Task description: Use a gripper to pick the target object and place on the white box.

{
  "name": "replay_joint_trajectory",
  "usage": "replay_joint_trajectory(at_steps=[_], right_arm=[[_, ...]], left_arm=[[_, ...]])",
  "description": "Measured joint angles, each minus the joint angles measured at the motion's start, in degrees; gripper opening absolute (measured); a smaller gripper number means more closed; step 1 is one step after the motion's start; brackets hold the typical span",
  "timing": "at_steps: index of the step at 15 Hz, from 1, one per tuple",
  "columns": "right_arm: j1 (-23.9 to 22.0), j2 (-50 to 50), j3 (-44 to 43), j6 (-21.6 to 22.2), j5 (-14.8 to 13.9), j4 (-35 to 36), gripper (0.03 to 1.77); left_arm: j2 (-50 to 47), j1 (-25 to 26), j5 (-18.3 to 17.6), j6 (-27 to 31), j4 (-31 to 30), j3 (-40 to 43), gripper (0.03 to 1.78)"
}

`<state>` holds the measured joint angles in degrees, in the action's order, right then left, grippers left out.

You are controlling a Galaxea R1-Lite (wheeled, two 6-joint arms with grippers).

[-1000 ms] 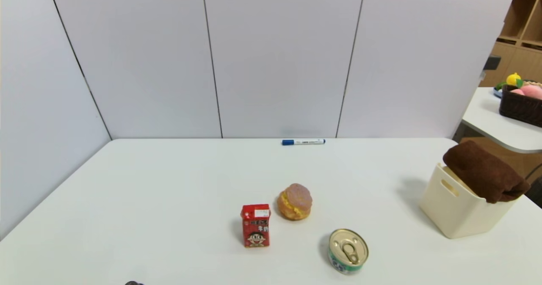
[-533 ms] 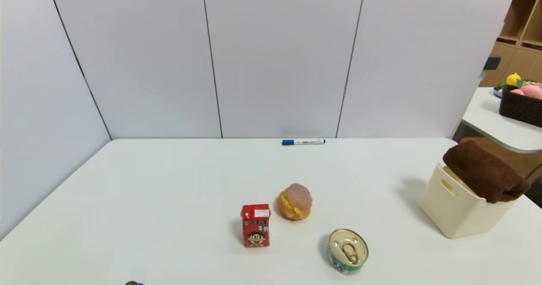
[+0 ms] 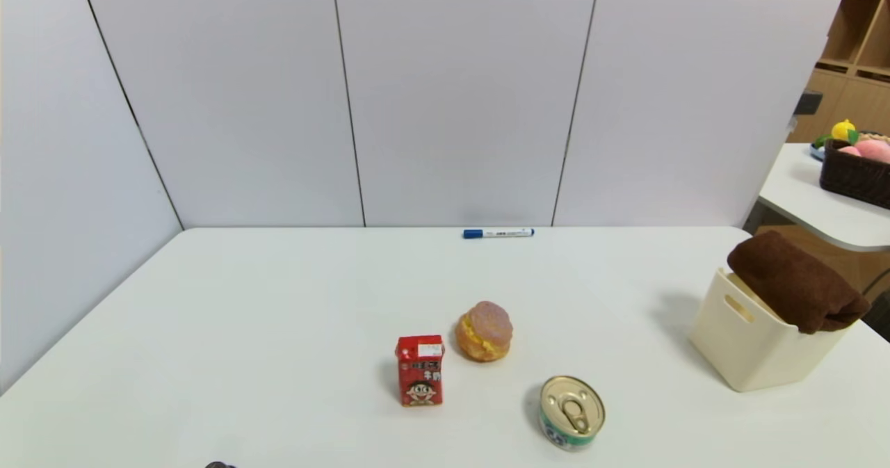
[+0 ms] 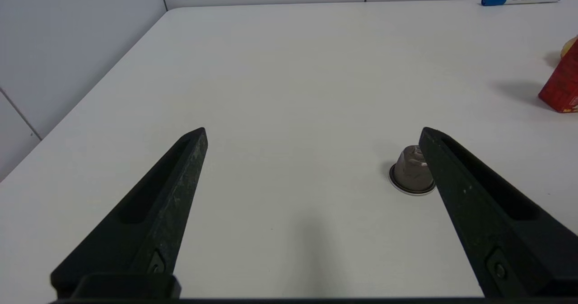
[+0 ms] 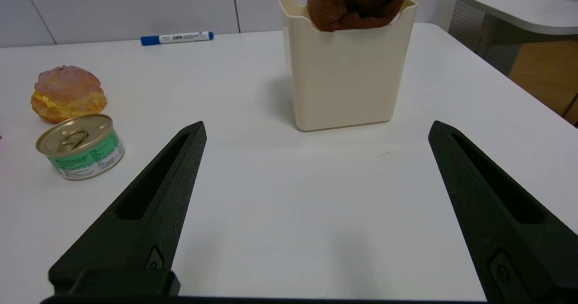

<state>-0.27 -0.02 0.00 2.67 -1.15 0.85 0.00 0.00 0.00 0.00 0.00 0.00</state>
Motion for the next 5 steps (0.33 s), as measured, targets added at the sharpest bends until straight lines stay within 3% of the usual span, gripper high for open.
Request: replay_joint_trajectory(at_steps=[5], right_arm=[[0.0, 0.0, 0.0, 0.2, 0.0, 0.0, 1.70]], left_arm=[[0.0, 0.0, 0.0, 0.0, 0.0, 0.0, 1.69]])
